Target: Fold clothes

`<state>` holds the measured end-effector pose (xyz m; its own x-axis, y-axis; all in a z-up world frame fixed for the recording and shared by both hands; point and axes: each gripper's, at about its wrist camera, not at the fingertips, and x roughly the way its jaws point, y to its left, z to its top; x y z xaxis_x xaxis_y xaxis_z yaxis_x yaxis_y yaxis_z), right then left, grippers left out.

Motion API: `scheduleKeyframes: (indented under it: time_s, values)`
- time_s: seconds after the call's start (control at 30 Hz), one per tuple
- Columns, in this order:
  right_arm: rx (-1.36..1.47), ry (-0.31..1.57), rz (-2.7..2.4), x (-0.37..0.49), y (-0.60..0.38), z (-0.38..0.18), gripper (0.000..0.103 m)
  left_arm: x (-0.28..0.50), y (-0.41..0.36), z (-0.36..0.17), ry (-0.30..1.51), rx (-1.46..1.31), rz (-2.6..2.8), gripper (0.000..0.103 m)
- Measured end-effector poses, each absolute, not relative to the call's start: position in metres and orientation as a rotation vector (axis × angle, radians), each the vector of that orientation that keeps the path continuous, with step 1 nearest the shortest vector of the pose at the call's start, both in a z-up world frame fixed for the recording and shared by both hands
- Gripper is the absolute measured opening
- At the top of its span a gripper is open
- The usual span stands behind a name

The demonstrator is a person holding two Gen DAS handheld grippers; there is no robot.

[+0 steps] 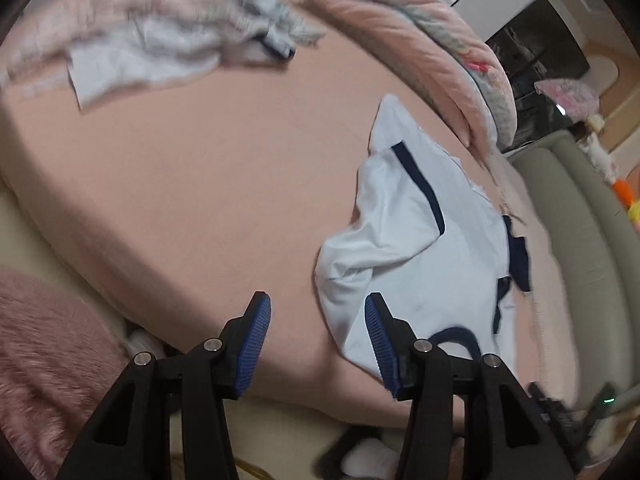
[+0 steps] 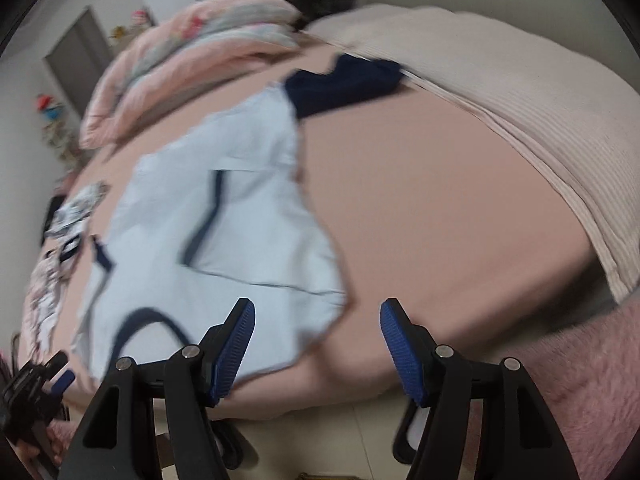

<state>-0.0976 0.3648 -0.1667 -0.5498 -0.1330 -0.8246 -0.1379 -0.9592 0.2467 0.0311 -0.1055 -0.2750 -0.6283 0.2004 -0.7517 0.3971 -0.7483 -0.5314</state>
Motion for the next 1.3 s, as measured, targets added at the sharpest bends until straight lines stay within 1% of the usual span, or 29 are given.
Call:
scheduleKeyframes:
  time_s: [0.1, 0.17, 0.3, 0.33, 0.4, 0.47, 0.5, 0.53, 0.57, 0.63, 0.7, 0.77, 0.83, 0.93, 0.97, 1.07, 1.1, 1.13, 1.17, 1.23, 1.3]
  values:
    - [-1.503, 0.516, 2.692, -0.101, 0.375, -0.173, 0.065, 0.024, -0.094, -0.272, 0.946, 1.316, -2.575, 0.045]
    - [-1.505, 0.509, 2.693, -0.104, 0.376, -0.176, 0.065, 0.014, -0.094, -0.267, 0.875, 1.301, -2.598, 0.045]
    - [-1.538, 0.421, 2.696, -0.114, 0.366, -0.183, 0.065, -0.003, -0.090, -0.268, 0.765, 1.339, -2.604, 0.045]
    - [-1.558, 0.393, 2.693, -0.117, 0.362, -0.187, 0.065, -0.006, -0.085, -0.271, 0.703, 1.362, -2.592, 0.045]
    - [-1.583, 0.239, 2.692, -0.124, 0.351, -0.194, 0.066, -0.010, -0.075, -0.278, 0.566, 1.406, -2.562, 0.045]
    - [-1.581, 0.141, 2.703, -0.122, 0.343, -0.194, 0.066, -0.009, -0.065, -0.277, 0.442, 1.418, -2.554, 0.041]
    - [-1.589, 0.141, 2.711, -0.119, 0.343, -0.193, 0.062, -0.007, -0.066, -0.276, 0.436, 1.417, -2.548, 0.036]
    - [-1.598, 0.165, 2.726, -0.115, 0.344, -0.191, 0.052, -0.005, -0.068, -0.276, 0.440, 1.415, -2.542, 0.028]
    - [-1.603, 0.179, 2.741, -0.113, 0.346, -0.190, 0.045, -0.003, -0.071, -0.275, 0.444, 1.413, -2.535, 0.026]
    - [-1.612, 0.202, 2.762, -0.111, 0.349, -0.186, 0.029, 0.003, -0.076, -0.273, 0.468, 1.400, -2.519, 0.018]
    - [-1.571, 0.203, 2.766, -0.113, 0.354, -0.180, 0.023, 0.008, -0.075, -0.268, 0.472, 1.377, -2.522, 0.017]
    - [-1.521, 0.198, 2.748, -0.117, 0.361, -0.175, 0.023, 0.015, -0.072, -0.263, 0.518, 1.359, -2.551, 0.017]
    - [-1.556, 0.322, 2.748, -0.120, 0.369, -0.175, 0.024, 0.021, -0.069, -0.258, 0.564, 1.339, -2.579, 0.017]
    - [-1.684, 0.502, 2.738, -0.121, 0.369, -0.186, 0.024, 0.016, -0.072, -0.265, 0.726, 1.376, -2.571, 0.017]
    - [-1.716, 0.514, 2.732, -0.121, 0.365, -0.189, 0.025, 0.016, -0.074, -0.267, 0.756, 1.379, -2.557, 0.018]
    - [-1.705, 0.439, 2.741, -0.121, 0.354, -0.189, 0.031, 0.018, -0.079, -0.270, 0.823, 1.378, -2.533, 0.018]
    - [-1.702, 0.445, 2.747, -0.121, 0.353, -0.190, 0.038, 0.019, -0.080, -0.271, 0.842, 1.378, -2.534, 0.019]
    - [-1.700, 0.450, 2.753, -0.121, 0.351, -0.190, 0.042, 0.021, -0.079, -0.271, 0.872, 1.383, -2.538, 0.023]
    - [-1.693, 0.444, 2.762, -0.122, 0.349, -0.191, 0.044, 0.021, -0.078, -0.274, 0.909, 1.401, -2.541, 0.027]
    - [-1.675, 0.418, 2.782, -0.125, 0.343, -0.193, 0.044, 0.020, -0.076, -0.276, 0.954, 1.419, -2.548, 0.037]
    - [-1.653, 0.387, 2.817, -0.128, 0.337, -0.192, 0.044, 0.019, -0.072, -0.275, 0.957, 1.406, -2.560, 0.041]
